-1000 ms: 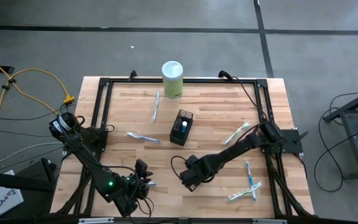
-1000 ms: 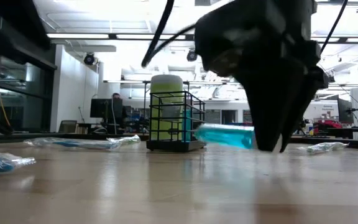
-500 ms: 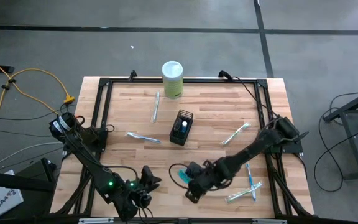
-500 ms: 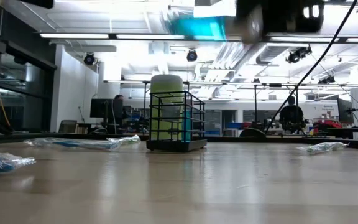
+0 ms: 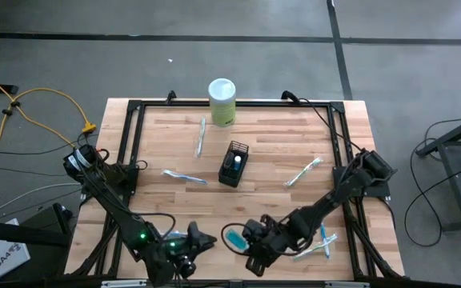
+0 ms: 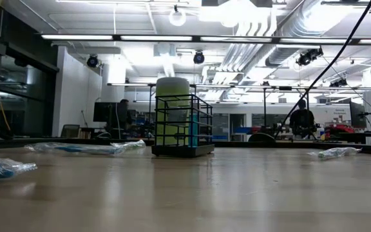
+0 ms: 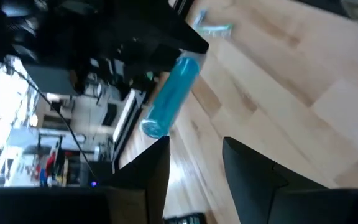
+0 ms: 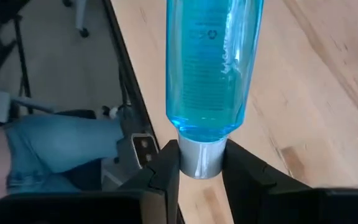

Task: Pick & Place toothbrushing station
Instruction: Put the blue mouthwash into the middle section of the black wire organizer

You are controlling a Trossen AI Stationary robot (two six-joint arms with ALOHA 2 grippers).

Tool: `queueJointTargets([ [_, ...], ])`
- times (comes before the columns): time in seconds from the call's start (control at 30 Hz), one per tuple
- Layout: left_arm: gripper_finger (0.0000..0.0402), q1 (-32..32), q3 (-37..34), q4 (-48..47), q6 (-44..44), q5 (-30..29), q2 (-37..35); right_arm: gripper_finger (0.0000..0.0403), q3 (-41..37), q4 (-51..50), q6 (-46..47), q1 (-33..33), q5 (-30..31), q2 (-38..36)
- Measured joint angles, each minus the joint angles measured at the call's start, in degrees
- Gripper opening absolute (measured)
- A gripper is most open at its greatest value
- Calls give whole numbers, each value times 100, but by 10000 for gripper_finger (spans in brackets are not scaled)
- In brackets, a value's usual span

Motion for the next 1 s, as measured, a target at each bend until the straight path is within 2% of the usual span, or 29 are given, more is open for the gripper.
queueJointTargets([
  [0.2,140,143,0,374,499,557,2,86,0,446,-118,158,-4,4],
  [0.47,140,338,0,926,1124,623,1,86,0,669,-206,349,36,4],
  [1.0,140,500,0,1419,1752,1353,0,86,0,814,-294,424,92,6],
])
